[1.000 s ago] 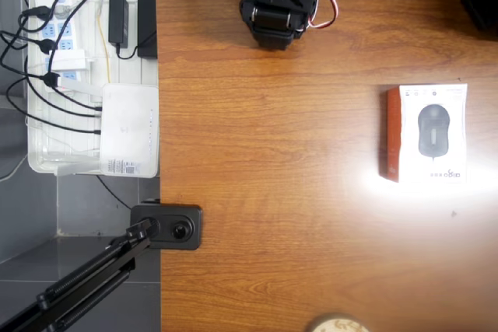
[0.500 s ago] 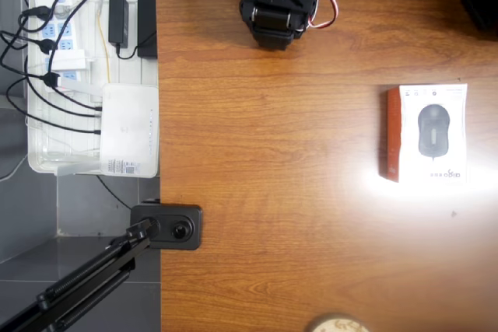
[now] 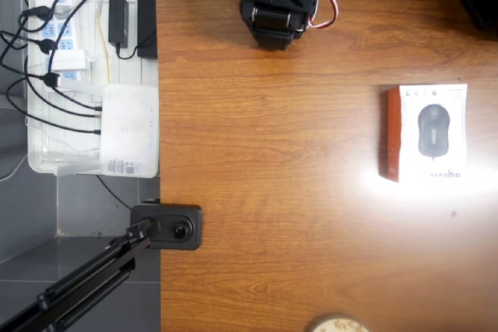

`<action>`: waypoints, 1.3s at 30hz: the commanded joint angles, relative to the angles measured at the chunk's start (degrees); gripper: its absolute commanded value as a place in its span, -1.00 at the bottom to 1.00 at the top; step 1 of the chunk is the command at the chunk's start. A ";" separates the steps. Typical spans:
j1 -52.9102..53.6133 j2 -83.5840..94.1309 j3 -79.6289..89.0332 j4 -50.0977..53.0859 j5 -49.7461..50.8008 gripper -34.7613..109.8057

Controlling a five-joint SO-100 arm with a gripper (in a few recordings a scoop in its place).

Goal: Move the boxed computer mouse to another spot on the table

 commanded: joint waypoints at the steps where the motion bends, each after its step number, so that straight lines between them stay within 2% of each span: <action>1: 0.26 0.00 -0.09 -0.09 0.09 -0.52; 21: 0.26 0.00 -0.09 -0.09 0.00 -0.52; 24: 0.70 0.00 -0.09 0.35 -5.80 -0.47; 26: 2.55 0.00 -0.09 4.48 -5.62 -0.52; 28: 3.52 0.00 -1.67 10.99 -4.48 -0.52; 30: 5.10 0.00 -9.58 26.46 -5.62 -0.52; 32: 6.33 0.00 -23.73 55.46 -7.12 -0.52; 33: 4.39 -1.49 -32.08 70.75 -4.57 -0.52; 34: 0.70 -5.62 -40.43 81.04 0.18 -0.52; 37: -17.05 -28.04 -64.69 87.89 17.49 -0.52; 39: -22.32 -41.57 -79.89 95.27 22.15 -0.52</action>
